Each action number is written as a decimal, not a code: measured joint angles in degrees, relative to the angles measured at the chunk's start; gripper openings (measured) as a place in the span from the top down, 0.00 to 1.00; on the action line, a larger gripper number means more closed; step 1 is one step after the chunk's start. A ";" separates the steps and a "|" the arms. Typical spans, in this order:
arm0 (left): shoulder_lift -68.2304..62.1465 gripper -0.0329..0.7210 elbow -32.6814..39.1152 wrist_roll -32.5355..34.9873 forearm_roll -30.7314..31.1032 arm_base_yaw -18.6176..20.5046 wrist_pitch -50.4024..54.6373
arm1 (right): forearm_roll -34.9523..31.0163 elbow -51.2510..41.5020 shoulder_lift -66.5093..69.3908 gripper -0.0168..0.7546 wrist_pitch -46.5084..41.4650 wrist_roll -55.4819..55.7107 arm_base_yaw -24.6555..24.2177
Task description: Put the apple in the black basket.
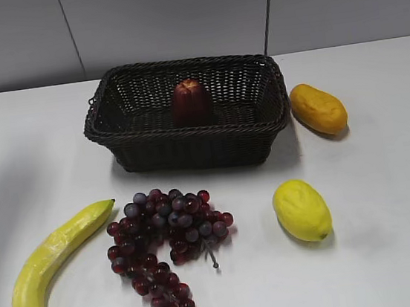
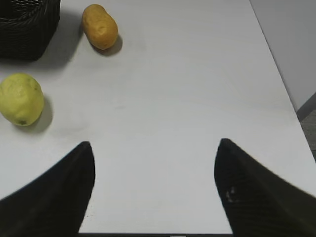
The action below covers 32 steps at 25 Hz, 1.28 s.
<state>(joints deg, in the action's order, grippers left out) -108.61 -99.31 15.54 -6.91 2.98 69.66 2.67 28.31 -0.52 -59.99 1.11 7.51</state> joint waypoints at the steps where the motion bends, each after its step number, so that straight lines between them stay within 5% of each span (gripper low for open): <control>1: 1.74 0.18 2.81 0.00 0.00 -0.10 0.02 | 0.00 0.00 0.00 0.24 0.00 0.00 0.00; 17: 31.74 0.19 43.90 0.00 3.83 -0.10 -6.22 | 0.00 0.00 0.00 0.24 0.00 0.00 0.00; 32: 57.80 0.19 68.75 0.00 2.07 -0.10 -10.41 | 0.00 0.00 0.00 0.24 0.00 0.00 0.00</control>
<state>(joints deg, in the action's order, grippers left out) -50.81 -30.56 15.54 -4.84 2.88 59.25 2.67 28.31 -0.52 -59.99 1.11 7.51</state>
